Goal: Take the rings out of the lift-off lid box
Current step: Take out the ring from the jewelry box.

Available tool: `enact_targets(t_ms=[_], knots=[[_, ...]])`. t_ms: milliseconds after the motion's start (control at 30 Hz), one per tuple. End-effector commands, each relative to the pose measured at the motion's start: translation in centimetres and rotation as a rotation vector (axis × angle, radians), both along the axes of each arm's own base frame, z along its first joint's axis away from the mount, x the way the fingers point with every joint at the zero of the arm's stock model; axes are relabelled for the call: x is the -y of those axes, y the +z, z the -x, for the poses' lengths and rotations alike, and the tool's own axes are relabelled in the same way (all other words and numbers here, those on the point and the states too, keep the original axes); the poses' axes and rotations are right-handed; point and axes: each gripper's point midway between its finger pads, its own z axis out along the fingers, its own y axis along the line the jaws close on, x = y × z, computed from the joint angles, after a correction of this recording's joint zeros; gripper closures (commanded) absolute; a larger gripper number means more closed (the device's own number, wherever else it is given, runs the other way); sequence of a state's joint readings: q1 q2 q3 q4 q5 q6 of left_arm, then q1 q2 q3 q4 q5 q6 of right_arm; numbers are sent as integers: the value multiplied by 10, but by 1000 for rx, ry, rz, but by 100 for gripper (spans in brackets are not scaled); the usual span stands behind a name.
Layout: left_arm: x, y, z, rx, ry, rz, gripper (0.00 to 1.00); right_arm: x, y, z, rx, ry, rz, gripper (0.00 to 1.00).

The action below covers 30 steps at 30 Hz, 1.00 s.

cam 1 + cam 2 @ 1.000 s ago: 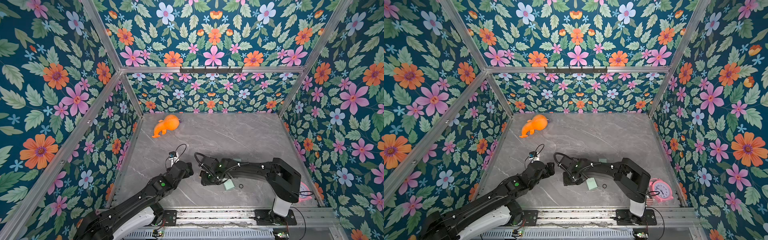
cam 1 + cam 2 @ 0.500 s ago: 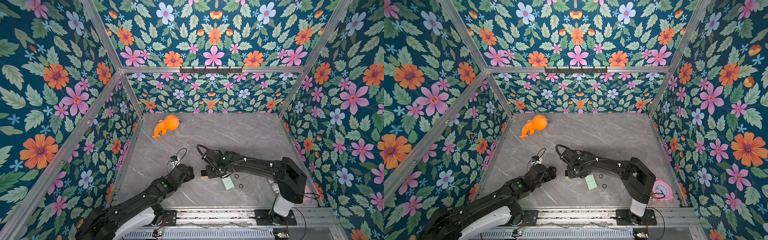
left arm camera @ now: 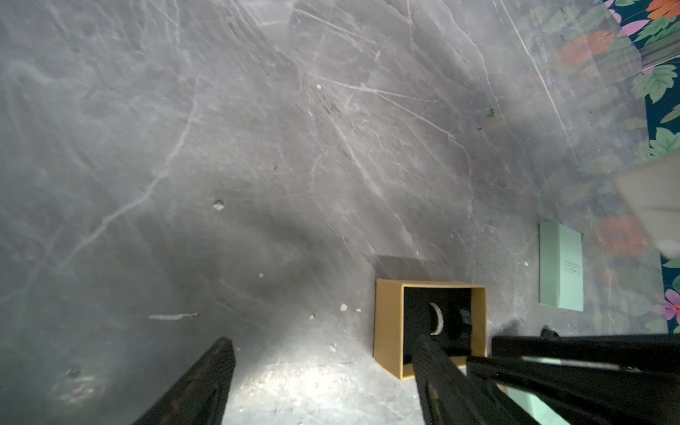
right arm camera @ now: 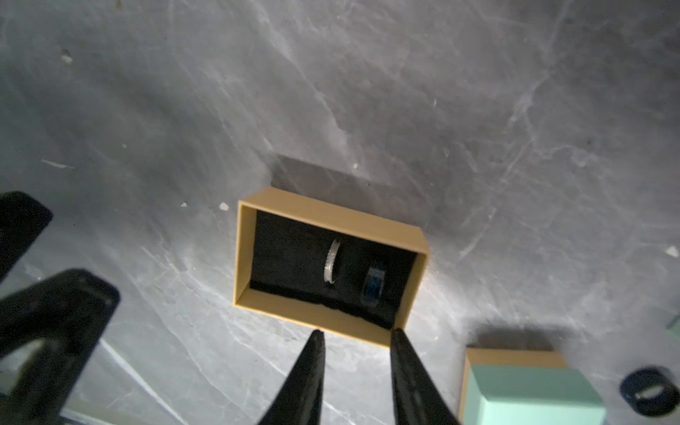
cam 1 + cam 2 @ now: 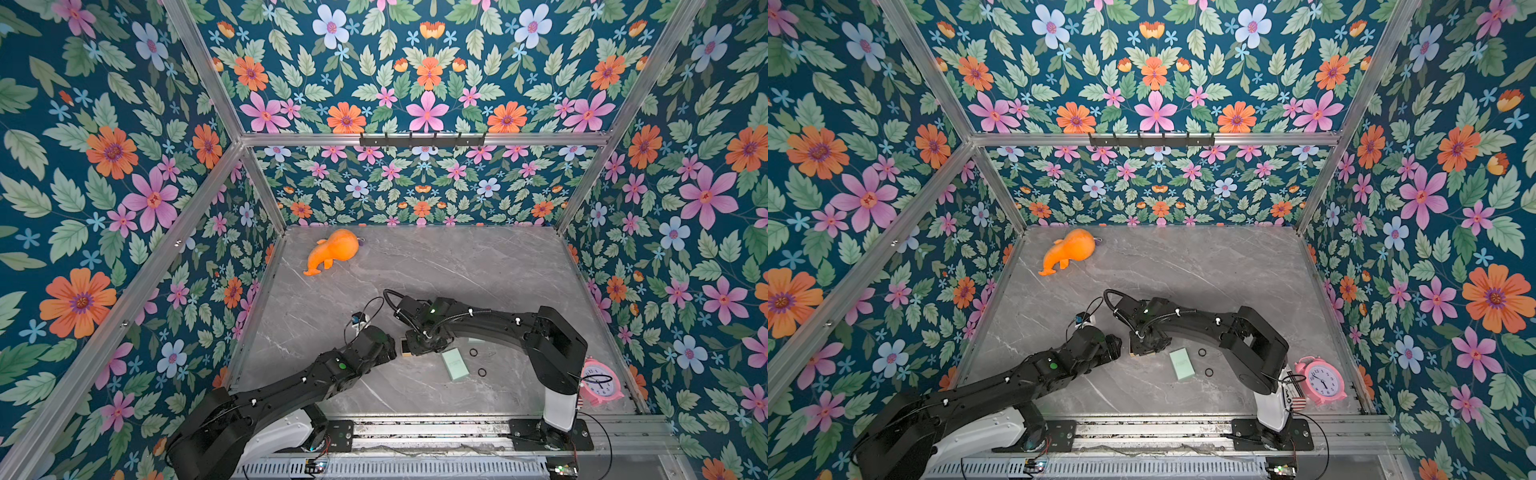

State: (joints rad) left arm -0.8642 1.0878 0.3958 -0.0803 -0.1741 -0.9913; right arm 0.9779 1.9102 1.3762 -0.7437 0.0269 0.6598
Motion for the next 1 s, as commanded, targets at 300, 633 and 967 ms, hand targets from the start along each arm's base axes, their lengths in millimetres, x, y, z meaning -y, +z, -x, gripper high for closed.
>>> enact_targets(t_ms=[300,633,967], knots=[[23,0,-8,8,-24,11,27,7,-13,-3,-20,-3,39,71],[32,-9,-11,-6,-32,0,35,8,-7,-5,1,2,38,74],[30,-11,-6,-10,-29,15,40,6,12,-7,33,7,-11,65]])
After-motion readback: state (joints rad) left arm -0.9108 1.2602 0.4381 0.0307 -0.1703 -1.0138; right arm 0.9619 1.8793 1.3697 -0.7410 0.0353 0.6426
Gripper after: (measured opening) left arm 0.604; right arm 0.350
